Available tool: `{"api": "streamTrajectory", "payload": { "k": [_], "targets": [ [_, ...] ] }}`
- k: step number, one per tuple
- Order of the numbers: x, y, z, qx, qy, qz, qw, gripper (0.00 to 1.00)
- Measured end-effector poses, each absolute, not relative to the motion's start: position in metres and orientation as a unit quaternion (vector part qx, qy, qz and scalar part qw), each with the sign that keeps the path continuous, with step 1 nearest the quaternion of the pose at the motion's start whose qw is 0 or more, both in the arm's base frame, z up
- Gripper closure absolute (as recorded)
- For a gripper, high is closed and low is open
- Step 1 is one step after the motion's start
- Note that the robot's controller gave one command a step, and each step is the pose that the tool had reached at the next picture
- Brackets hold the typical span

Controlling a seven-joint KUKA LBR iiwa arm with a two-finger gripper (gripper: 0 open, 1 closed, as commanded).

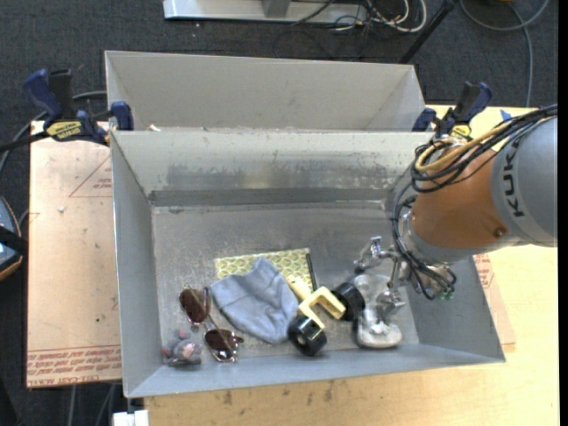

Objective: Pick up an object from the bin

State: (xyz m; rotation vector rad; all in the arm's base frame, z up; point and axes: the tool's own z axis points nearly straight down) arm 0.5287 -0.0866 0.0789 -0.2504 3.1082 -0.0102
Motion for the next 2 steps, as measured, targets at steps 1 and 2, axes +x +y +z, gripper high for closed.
{"api": "streamTrajectory", "payload": {
  "k": [1, 2],
  "targets": [
    [0.5012, -0.0706, 0.0779, -0.057, 0.998, -0.006, 0.011, 1.00],
    [0.5011, -0.0706, 0.0779, -0.057, 0.998, -0.006, 0.011, 1.00]
  ]
}}
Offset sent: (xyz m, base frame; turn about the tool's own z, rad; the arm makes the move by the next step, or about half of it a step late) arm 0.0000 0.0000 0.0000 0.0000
